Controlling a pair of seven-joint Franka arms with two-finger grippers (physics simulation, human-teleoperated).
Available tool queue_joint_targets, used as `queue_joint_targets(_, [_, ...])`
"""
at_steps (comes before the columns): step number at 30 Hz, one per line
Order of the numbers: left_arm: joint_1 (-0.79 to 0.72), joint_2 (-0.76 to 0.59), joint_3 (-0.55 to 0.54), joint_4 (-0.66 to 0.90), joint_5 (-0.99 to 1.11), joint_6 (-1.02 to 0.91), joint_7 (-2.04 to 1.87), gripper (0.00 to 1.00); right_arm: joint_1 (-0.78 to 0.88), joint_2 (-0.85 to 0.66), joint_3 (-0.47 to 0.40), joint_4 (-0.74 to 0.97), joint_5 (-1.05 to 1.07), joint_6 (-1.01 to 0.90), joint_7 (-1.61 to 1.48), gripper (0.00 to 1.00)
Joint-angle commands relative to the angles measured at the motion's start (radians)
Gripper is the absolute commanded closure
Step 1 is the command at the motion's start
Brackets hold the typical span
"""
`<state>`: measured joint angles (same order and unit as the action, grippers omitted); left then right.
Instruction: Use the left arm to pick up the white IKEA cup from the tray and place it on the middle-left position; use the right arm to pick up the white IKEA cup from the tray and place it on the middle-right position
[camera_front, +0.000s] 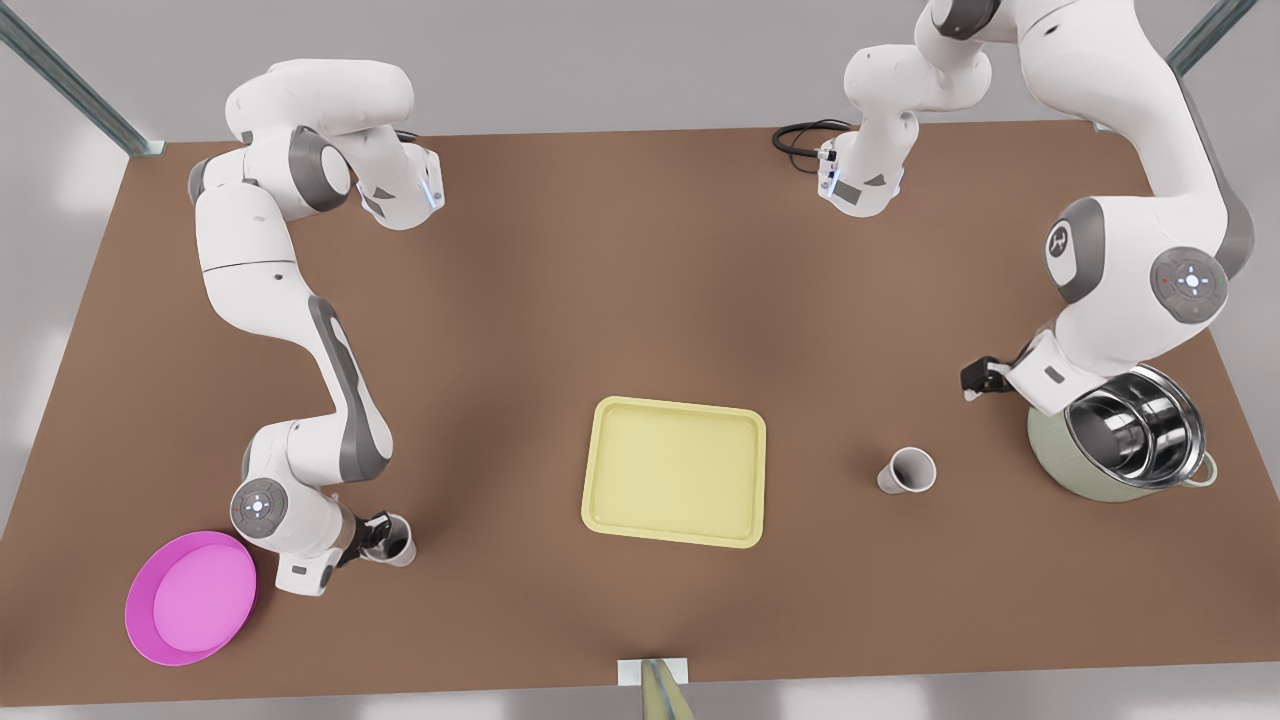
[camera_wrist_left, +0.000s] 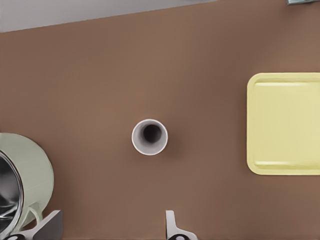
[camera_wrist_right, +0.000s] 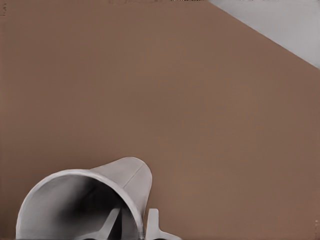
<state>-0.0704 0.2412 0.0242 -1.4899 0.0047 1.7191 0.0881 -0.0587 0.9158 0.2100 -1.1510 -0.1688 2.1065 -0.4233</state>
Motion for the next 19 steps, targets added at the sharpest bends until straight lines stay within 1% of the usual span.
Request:
queue_joint_targets(1, [-0.005, 0.0, -0.001, 0.0, 0.003, -0.01, -0.093, 0.0, 0.0, -0.002, 0.0, 0.001, 0.0, 0.01, -0.087, 0.63])
queue_joint_targets(5, [-0.005, -0.003, -0.001, 0.0, -0.002, -0.012, -0.09, 0.0, 0.0, -0.005, 0.0, 0.004, 0.0, 0.009, -0.089, 0.62])
queue_joint_targets(9, [-0.003, -0.003, -0.001, 0.002, -0.002, -0.01, -0.087, 0.0, -0.001, -0.054, 0.0, 0.004, 0.003, -0.005, -0.091, 0.54])
queue_joint_targets(14, [0.001, -0.003, -0.001, 0.01, -0.038, -0.009, -0.09, 0.0, 0.002, -0.222, 0.008, 0.005, 0.028, -0.232, -0.055, 0.49])
queue_joint_targets(15, [0.001, -0.003, 0.0, 0.01, -0.037, -0.009, -0.09, 0.0, 0.0, -0.244, 0.006, 0.004, 0.031, -0.258, 0.015, 0.43])
queue_joint_targets(16, [0.001, -0.003, 0.0, 0.01, -0.037, -0.009, -0.09, 0.0, 0.0, -0.265, 0.006, 0.004, 0.031, -0.27, 0.129, 0.31])
queue_joint_targets(17, [0.001, -0.003, 0.0, 0.01, -0.037, -0.009, -0.09, 0.0, 0.0, -0.29, 0.005, 0.004, 0.026, -0.284, 0.274, 0.07])
queue_joint_targets(18, [0.001, -0.003, 0.0, 0.01, -0.037, -0.009, -0.094, 0.0, -0.001, -0.293, -0.01, 0.004, 0.017, -0.287, 0.327, 0.0])
queue_joint_targets(19, [0.001, -0.006, 0.0, 0.01, -0.037, -0.009, -0.093, 0.0, -0.007, -0.324, -0.058, 0.005, 0.02, -0.341, 0.377, 0.0])
